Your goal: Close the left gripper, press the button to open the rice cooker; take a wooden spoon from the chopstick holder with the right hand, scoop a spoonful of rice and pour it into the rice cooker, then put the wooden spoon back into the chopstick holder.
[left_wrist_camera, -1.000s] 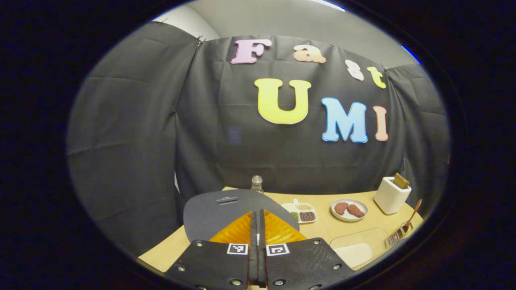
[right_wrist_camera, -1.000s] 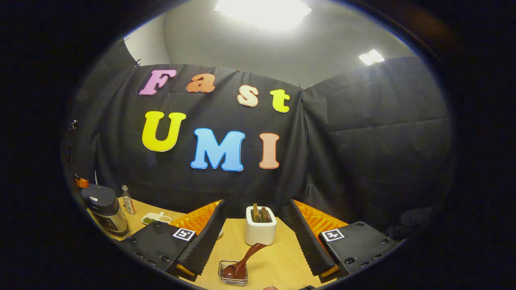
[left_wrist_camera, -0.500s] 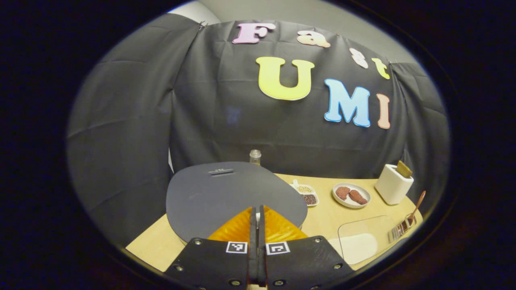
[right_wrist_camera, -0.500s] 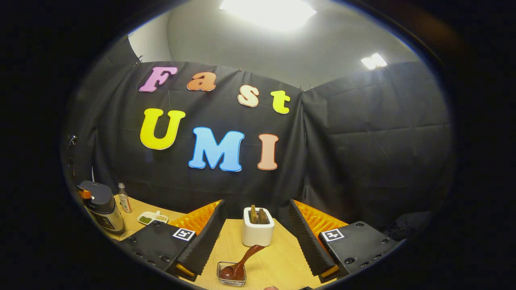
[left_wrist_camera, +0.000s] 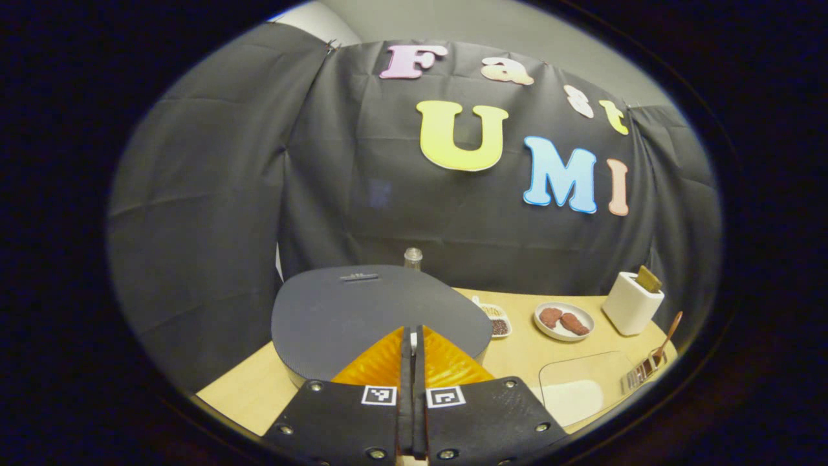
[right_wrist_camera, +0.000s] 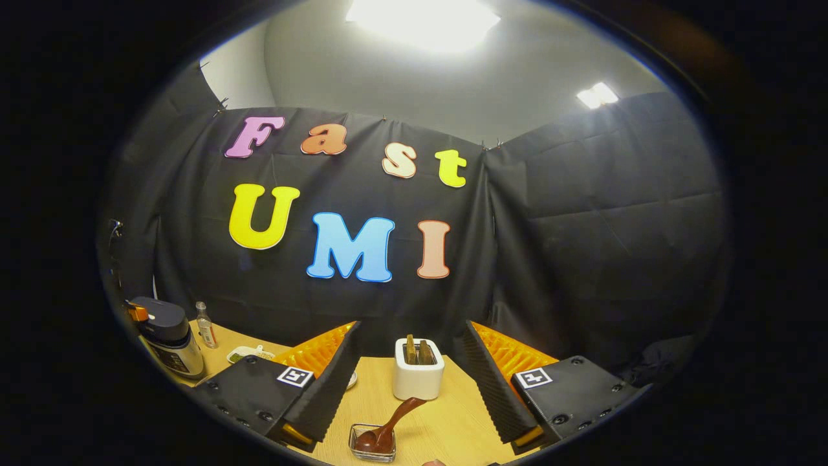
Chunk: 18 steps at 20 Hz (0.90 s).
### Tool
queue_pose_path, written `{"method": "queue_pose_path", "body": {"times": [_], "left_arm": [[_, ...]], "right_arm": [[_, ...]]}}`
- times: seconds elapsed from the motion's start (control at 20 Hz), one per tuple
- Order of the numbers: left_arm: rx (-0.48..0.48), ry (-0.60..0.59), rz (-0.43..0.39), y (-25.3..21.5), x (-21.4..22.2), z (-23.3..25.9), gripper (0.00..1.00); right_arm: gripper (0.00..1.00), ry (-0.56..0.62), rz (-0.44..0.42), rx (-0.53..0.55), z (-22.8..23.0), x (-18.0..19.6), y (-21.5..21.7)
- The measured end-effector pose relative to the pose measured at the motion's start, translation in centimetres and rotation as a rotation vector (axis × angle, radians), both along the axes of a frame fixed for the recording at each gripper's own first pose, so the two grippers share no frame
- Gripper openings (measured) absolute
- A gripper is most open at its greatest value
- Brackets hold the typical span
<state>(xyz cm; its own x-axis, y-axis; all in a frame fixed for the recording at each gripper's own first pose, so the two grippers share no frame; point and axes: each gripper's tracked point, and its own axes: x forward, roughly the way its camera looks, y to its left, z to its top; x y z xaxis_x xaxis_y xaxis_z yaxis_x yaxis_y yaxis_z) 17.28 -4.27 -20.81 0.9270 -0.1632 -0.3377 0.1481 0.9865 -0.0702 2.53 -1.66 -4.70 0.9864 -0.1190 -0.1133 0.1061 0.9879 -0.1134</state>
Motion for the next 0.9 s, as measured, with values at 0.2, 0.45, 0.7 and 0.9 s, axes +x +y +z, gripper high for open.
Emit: {"method": "queue_pose_path", "body": {"times": [0.2,0.45,0.7,0.9], "left_arm": [[0.030,-0.170,0.063,1.5,0.3,8.3,0.02],[0.002,-0.283,0.153,3.3,-2.5,15.1,0.01],[0.036,-0.360,0.207,5.5,-7.6,19.5,0.70],[0.087,-0.389,0.241,6.1,-11.0,21.4,0.87]], "right_arm": [[0.98,0.003,0.019,0.033,-0.4,0.4,-0.5],[0.98,0.035,0.048,0.072,-2.2,1.9,-1.1],[0.98,0.110,0.064,0.131,-5.5,3.9,-2.2],[0.96,0.223,0.082,0.220,-10.0,5.4,-2.4]]}}
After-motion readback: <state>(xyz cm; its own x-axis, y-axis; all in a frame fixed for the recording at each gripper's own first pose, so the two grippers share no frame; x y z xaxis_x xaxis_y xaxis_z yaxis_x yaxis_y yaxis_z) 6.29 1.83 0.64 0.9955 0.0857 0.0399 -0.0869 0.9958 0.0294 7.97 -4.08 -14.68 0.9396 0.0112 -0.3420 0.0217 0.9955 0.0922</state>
